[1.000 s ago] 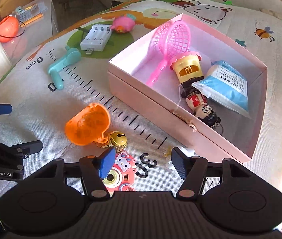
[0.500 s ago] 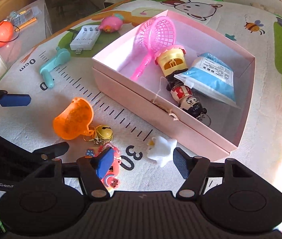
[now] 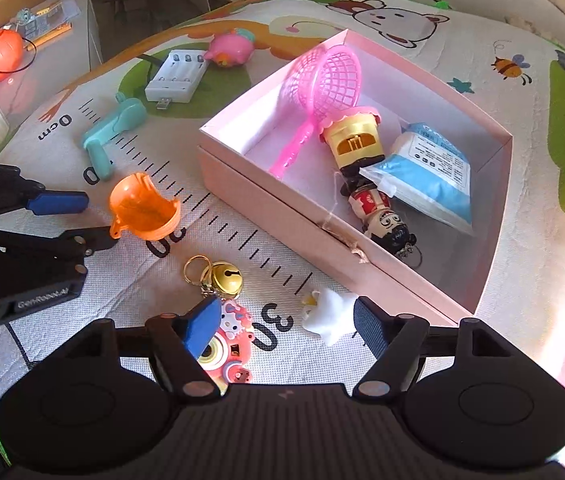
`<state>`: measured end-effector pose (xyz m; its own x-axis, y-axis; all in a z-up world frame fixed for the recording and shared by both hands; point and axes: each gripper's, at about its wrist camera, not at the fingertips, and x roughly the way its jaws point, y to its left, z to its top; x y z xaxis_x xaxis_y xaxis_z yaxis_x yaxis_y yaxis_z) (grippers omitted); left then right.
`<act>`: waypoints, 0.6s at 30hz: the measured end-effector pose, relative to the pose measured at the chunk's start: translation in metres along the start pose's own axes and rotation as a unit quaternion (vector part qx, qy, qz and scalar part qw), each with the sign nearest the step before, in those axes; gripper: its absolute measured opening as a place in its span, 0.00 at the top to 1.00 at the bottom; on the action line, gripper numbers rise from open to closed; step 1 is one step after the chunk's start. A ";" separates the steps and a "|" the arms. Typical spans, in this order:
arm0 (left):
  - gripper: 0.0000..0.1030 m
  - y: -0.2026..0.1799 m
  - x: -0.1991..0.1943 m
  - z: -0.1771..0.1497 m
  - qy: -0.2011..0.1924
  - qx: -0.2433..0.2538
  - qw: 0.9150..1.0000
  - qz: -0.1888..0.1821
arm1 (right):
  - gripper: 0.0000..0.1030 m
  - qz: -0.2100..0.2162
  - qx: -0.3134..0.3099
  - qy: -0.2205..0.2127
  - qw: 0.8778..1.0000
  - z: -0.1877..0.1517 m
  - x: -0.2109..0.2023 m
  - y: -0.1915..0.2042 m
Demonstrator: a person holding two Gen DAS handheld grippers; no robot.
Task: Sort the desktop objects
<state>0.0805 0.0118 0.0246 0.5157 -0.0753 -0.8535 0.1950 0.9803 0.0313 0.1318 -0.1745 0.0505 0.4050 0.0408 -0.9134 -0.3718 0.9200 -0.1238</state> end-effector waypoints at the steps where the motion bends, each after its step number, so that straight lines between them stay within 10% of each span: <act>1: 0.56 0.005 -0.002 -0.003 0.002 -0.003 1.000 0.004 | 0.28 0.002 -0.004 0.001 1.000 0.001 0.000 0.004; 18: 0.38 0.024 -0.015 -0.019 0.018 -0.017 1.000 0.018 | 0.28 0.036 -0.034 -0.019 0.999 0.019 0.005 0.041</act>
<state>0.0614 0.0399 0.0282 0.4915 -0.0341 -0.8702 0.1481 0.9880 0.0450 0.1339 -0.1295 0.0484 0.4064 0.1226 -0.9054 -0.4573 0.8852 -0.0854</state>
